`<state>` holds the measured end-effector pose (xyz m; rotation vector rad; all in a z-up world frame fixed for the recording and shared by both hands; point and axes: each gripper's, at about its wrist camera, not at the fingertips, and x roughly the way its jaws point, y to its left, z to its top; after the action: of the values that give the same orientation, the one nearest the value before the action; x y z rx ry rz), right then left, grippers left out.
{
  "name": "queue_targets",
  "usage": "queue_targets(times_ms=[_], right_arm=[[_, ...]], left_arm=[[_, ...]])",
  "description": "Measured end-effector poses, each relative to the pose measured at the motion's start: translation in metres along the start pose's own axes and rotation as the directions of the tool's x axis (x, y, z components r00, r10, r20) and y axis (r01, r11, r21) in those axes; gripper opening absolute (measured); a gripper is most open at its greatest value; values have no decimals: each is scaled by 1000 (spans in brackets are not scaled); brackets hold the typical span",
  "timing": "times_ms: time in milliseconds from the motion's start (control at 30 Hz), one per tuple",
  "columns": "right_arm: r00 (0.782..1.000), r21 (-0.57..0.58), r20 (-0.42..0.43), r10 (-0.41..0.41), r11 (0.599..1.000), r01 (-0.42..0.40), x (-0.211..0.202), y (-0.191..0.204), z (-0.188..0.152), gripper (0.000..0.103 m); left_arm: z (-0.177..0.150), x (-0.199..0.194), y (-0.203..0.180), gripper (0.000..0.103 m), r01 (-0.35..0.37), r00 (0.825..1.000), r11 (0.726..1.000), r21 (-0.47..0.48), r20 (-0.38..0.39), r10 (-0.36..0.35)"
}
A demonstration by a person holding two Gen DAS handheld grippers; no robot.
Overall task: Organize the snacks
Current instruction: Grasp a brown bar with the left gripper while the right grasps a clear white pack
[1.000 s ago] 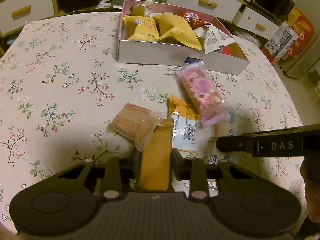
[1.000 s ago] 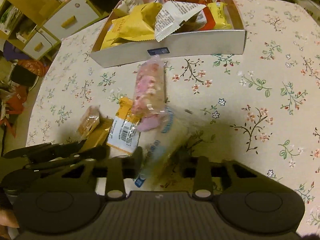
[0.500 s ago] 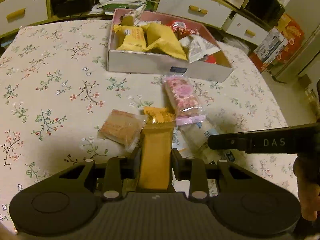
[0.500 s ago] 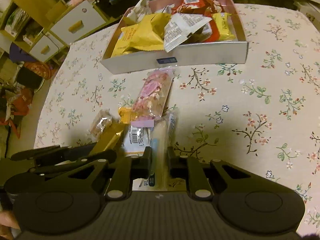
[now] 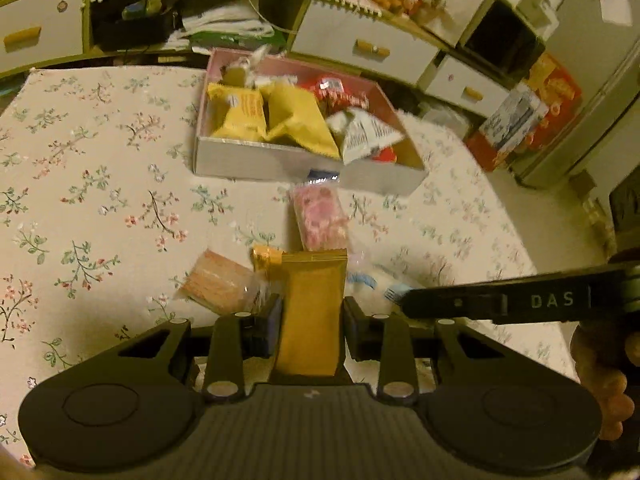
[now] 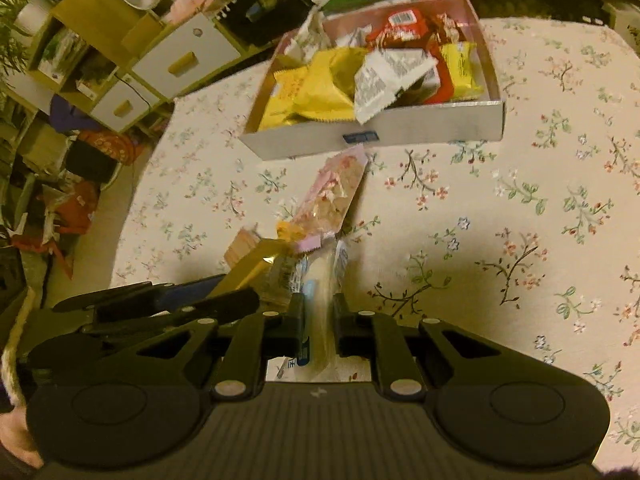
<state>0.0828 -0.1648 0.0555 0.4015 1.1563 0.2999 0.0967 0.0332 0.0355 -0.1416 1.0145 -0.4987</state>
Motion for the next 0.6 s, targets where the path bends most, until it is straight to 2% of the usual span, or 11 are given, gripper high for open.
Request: queue_targets(times_ms=[100,233,333,500,600], right_arm=[[1000,13,14,0,1000,-1,-7,-9,1,12],[1000,28,-18,-19,999,20,1,-21,-4,12],[1000,30,-29,11,1000,-11,-3,-24,-9,12],[999,23,17,47,999,-47,-22,-25,-5,12],[998,12,-7,57,998,-57,-16,-22,-9,12]], left_arm=[[2,-4,6,37,5,1000,1000,-23,15,-4],[3,-4,7,37,6,1000,999,-32,12,-6],[3,-7,5,37,15,1000,1000,-26,18,-15],[6,-11,3,37,10,999,1000,-15,41,-9],[6,-7,3,37,-1,999,1000,-16,33,1]])
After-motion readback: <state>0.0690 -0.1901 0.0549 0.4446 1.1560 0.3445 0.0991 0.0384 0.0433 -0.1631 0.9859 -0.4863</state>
